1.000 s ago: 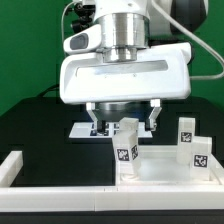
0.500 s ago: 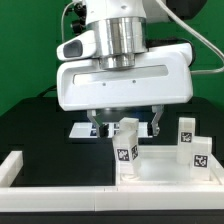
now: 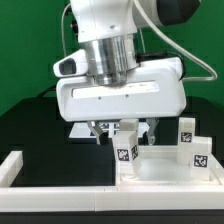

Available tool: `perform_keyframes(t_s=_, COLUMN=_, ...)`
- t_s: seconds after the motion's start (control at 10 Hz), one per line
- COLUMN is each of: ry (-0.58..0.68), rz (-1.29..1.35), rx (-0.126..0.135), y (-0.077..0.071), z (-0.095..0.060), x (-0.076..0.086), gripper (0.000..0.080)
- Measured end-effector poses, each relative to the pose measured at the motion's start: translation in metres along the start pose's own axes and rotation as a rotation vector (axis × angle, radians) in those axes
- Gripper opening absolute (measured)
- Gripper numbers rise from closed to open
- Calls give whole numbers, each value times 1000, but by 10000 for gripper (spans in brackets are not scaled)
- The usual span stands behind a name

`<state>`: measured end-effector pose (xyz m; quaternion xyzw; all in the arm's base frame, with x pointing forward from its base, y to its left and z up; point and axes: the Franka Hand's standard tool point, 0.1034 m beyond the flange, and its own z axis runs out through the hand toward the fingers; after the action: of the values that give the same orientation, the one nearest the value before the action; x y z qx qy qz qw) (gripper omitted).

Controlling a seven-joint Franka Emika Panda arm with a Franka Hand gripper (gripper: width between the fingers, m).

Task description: Assemble square table

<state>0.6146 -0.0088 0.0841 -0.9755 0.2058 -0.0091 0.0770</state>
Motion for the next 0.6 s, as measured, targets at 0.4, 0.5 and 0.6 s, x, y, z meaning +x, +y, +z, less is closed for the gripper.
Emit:
perform_keyframes(t_s=0.4, ry=0, rz=51, rx=-1, y=0, z=1, x=0, gripper=359)
perform_keyframes(t_s=0.5, ry=-1, rz=110, rx=-1, y=0, z=1, x=0, gripper=289)
perform_keyframes(t_s=0.6, ry=-1, rz=162, rx=-1, y=0, z=1, x=0, gripper=289)
